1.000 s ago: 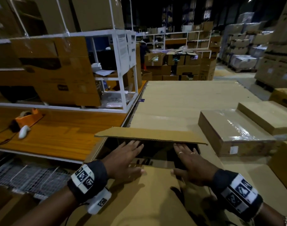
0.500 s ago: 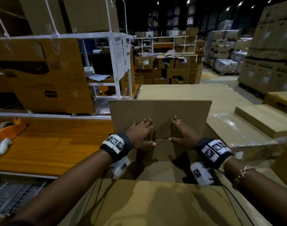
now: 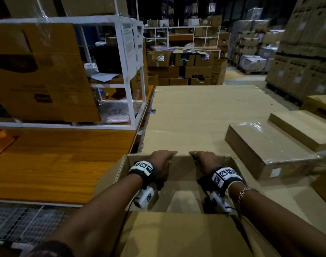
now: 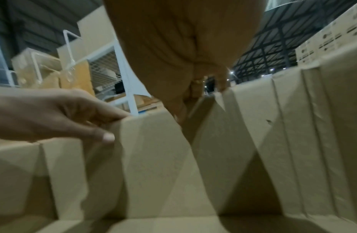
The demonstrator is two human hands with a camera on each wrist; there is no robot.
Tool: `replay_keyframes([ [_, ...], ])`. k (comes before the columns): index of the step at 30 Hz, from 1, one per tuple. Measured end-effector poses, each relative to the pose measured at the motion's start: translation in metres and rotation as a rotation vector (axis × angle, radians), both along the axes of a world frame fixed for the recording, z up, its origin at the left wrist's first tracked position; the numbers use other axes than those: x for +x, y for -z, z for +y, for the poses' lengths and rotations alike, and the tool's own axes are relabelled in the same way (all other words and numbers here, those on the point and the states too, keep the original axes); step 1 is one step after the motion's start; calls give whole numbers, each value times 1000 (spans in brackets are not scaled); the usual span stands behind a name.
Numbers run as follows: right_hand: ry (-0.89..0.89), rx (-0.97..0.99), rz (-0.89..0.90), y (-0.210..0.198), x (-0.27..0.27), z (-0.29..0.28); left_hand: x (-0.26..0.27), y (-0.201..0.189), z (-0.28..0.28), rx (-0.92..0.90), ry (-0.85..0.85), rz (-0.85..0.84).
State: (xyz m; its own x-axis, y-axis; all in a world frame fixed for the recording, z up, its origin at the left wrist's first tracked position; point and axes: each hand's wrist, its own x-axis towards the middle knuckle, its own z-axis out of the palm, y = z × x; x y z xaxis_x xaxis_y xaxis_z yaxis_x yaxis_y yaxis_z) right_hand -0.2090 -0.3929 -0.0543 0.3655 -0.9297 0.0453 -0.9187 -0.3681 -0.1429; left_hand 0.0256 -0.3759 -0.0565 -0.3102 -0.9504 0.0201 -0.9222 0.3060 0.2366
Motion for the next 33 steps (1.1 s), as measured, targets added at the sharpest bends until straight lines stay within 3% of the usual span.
replay_keyframes([
  [7, -84, 48, -171, 4, 19, -7, -7, 16, -12, -81, -68, 308],
  [11, 3, 9, -322, 14, 26, -12, -9, 20, -16, -81, -125, 412],
  [19, -1, -76, -259, 19, 32, -13, -16, 22, -20, -89, -203, 411],
  [23, 4, -3, -256, 8, 29, -12, -6, 5, -16, 57, -181, 473],
  [27, 91, 87, -262, -5, 5, -17, 23, -5, -9, 181, -222, 469],
  [33, 168, 71, -229, -6, -35, -25, 77, -7, 4, 171, -346, 438],
])
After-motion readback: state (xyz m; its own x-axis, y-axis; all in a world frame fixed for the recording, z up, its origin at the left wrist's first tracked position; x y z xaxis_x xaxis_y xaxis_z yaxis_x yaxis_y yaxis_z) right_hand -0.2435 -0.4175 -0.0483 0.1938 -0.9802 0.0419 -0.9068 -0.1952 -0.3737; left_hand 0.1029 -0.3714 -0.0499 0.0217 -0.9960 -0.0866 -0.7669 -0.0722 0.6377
